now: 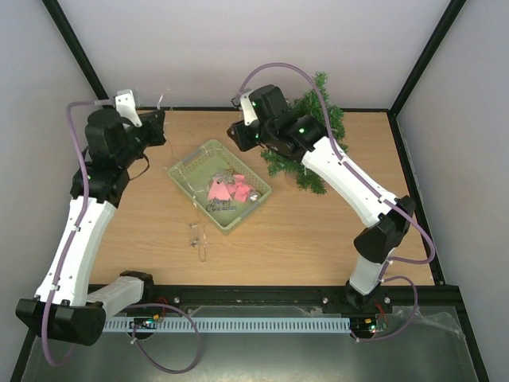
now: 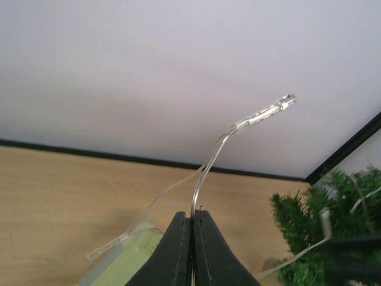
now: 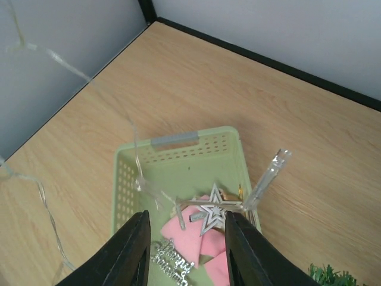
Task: Decorate the small christmas tree
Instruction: Wrap the decoration item around the Christmas tree.
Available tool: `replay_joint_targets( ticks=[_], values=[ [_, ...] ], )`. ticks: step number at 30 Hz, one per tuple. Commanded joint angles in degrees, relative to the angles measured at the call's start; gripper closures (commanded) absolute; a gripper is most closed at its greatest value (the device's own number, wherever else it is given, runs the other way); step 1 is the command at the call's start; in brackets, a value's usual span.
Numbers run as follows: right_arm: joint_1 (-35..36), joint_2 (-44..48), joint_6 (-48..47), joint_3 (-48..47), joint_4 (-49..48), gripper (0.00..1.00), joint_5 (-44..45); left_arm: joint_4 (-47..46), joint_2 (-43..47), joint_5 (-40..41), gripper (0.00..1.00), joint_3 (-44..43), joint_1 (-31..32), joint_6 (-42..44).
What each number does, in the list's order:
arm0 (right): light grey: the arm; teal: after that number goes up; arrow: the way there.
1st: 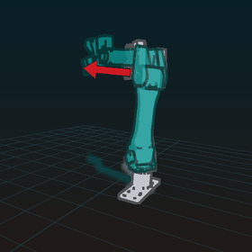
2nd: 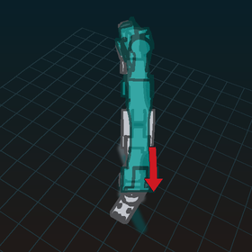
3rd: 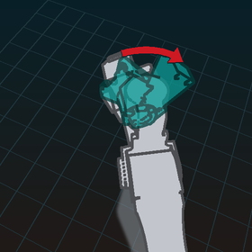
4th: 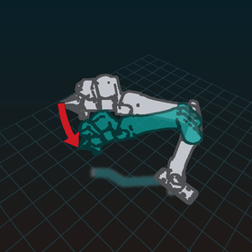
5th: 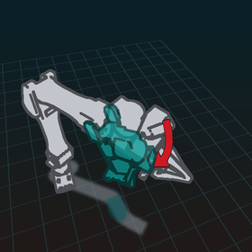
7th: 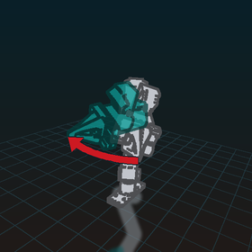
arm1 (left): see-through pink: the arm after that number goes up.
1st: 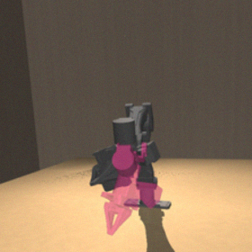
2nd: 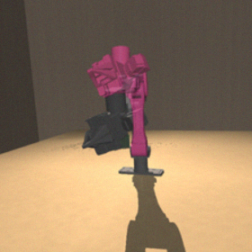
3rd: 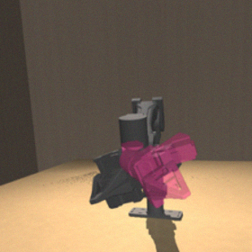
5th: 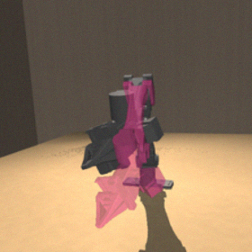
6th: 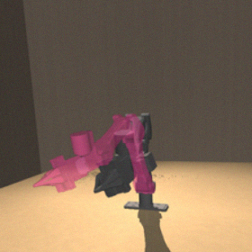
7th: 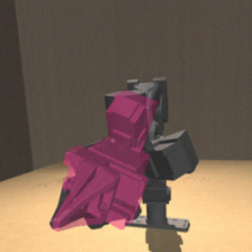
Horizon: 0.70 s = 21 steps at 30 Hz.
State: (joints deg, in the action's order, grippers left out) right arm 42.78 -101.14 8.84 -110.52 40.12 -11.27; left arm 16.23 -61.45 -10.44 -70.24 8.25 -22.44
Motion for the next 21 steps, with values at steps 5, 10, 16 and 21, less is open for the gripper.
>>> replay_joint_targets(
  ticks=[5, 10, 16, 21],
  values=[
    [0.37, 5.06, -3.98, -0.34, 7.38, 0.62, -5.49, 0.21, -2.71, -2.42, 0.98, -7.57, -1.3, 2.06],
    [0.37, 6.34, -8.09, 0.1, 7.16, 0.59, -4.8, -0.07, -3.58, -2.86, 0.98, -9.88, -1.41, 1.71],
    [0.37, 5.75, -15.04, 3.01, -0.29, 0.55, -3.03, -0.61, -3.09, -5.36, 0.98, -11.33, -1.48, 0.46],
    [0.66, 5.38, -24.22, 9.39, -8.14, 0.55, -9.57, -0.68, -2.96, -7.3, 0.98, -13.45, -1.48, -0.21]
  ],
)
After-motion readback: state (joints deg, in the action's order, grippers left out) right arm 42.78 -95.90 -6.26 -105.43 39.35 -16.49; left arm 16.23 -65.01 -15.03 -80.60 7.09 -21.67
